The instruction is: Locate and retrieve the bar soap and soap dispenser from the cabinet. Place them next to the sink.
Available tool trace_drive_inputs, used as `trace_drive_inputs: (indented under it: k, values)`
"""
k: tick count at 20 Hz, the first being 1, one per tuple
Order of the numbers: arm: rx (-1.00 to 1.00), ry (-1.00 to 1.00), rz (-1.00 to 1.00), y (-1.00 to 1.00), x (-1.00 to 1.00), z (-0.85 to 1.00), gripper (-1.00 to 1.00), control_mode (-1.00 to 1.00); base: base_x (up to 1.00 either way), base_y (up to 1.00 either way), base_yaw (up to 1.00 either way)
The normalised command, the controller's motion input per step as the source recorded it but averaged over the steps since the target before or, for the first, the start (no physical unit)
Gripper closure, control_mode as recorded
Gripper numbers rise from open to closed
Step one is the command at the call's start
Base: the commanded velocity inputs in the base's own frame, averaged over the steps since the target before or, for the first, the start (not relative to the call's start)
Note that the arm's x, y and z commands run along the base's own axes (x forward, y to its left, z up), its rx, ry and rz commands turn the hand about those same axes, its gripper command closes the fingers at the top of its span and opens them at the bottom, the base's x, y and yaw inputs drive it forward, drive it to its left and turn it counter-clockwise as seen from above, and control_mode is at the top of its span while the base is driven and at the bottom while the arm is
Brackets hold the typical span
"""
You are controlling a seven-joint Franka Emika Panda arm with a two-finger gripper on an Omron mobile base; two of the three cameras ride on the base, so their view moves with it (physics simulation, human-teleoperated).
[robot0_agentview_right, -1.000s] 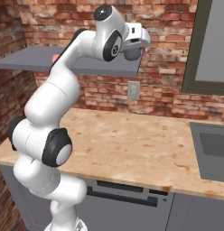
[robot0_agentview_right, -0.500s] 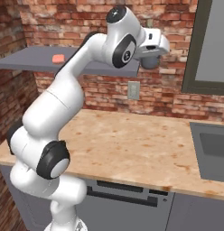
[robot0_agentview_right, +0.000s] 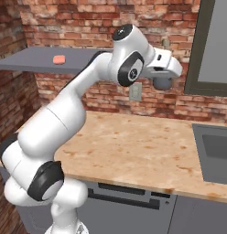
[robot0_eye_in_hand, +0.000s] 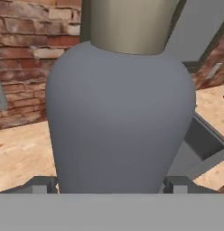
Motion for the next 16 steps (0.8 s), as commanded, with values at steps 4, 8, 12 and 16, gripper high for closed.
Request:
trace_drive_inputs:
  k: [4, 8, 12, 16]
  values:
    - [0.04, 0.05, -0.12, -0.4, -0.04, -0.53, 1.0, -1.0, 0.0, 0.0, 0.0]
    - [0.16, 0.01, 0.0, -0.38, 0.09, -0.37, 1.0, -1.0, 0.0, 0.0, 0.0]
    - [0.25, 0.06, 0.02, -0.4, 0.17, -0.29, 1.0, -1.0, 0.0, 0.0, 0.0]
    - [0.05, -0.08, 0.02, -0.22, 0.01, -0.45, 1.0, -1.0, 0.0, 0.0, 0.0]
